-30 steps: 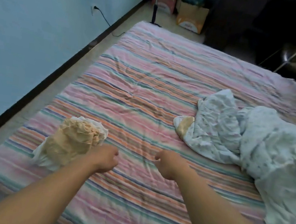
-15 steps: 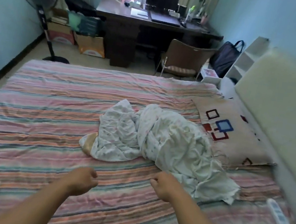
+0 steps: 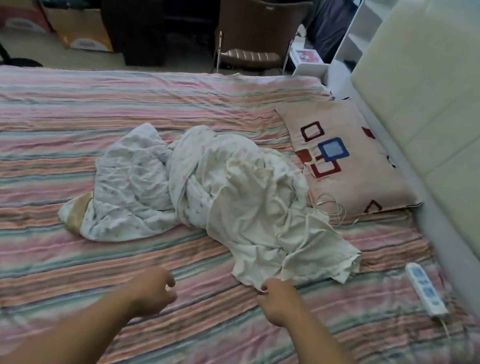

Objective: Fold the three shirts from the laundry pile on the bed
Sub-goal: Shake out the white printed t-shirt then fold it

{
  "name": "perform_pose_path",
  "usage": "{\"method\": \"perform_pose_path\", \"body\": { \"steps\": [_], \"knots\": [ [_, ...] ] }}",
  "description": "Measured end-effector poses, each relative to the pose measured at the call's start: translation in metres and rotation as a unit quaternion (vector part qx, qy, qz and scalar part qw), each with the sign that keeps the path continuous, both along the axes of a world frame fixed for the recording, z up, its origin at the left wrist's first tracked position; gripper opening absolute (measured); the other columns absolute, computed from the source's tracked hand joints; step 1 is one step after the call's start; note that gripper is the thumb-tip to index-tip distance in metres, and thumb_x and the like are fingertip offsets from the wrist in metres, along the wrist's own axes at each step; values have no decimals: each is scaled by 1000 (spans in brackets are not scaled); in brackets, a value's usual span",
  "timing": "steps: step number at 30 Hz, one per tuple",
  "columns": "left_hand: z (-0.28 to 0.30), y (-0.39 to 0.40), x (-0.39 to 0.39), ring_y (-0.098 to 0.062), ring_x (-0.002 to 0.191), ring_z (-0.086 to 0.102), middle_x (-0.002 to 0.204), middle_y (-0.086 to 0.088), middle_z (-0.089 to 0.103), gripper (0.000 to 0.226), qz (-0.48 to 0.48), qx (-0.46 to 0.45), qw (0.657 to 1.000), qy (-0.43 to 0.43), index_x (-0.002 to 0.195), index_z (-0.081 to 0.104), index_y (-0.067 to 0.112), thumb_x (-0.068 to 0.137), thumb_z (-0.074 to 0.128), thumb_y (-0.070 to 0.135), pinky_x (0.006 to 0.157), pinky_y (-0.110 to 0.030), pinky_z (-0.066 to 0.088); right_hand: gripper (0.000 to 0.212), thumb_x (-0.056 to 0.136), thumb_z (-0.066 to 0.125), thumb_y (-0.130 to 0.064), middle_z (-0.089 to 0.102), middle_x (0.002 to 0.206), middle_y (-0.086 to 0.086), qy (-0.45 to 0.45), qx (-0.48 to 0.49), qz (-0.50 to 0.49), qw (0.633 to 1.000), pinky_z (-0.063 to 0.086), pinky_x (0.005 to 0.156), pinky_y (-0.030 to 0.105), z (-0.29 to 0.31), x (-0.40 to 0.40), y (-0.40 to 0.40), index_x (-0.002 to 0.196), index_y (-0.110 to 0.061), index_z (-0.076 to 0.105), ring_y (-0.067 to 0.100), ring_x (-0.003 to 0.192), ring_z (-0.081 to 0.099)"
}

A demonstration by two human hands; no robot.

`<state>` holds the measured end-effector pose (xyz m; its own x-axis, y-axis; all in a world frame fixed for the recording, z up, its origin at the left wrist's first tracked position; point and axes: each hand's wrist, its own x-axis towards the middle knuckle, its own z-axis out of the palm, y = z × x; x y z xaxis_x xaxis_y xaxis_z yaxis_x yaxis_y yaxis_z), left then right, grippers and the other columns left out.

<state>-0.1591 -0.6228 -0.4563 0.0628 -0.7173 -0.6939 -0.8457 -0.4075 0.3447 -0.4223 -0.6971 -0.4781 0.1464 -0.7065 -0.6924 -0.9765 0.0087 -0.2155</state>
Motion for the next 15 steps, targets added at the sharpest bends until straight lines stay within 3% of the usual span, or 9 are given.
{"method": "perform_pose_path", "body": {
  "steps": [2,7,9,12,15],
  "knots": [
    [-20,-6,-11,-18,117,57,135,-4,57,44,1,16,1000,13,130,58,18,91,55,39,99,-28,44,26,94,50,-28,61,119,11,-7,6,6,1000,49,85,36,-29,-1,-7,112,-13,59,31,109,59],
    [-74,-21,-6,-15,114,57,134,-1,58,43,29,32,999,9,129,58,21,91,56,40,98,-29,45,39,95,50,-21,54,138,13,-23,36,74,996,48,100,37,-96,26,-34,133,-13,53,31,121,57],
    [-92,-25,-1,-15,115,56,133,-2,58,41,38,36,999,-4,129,58,21,92,55,39,96,-27,45,44,96,50,-18,36,154,14,-19,56,111,992,47,103,40,-118,39,-44,140,-14,48,32,124,54],
    [-116,-28,1,-18,116,56,133,-3,58,41,50,47,998,-9,129,57,19,93,55,37,95,-27,44,47,97,47,-12,-9,166,8,13,70,170,983,46,101,39,-143,50,-53,144,-16,45,32,131,49],
    [-136,-21,1,-19,113,58,131,-4,60,40,71,63,996,3,128,59,19,92,54,37,94,-28,45,48,94,44,-6,-21,164,9,57,65,213,973,44,101,40,-165,52,-57,142,-15,47,31,133,46]
  ]
}}
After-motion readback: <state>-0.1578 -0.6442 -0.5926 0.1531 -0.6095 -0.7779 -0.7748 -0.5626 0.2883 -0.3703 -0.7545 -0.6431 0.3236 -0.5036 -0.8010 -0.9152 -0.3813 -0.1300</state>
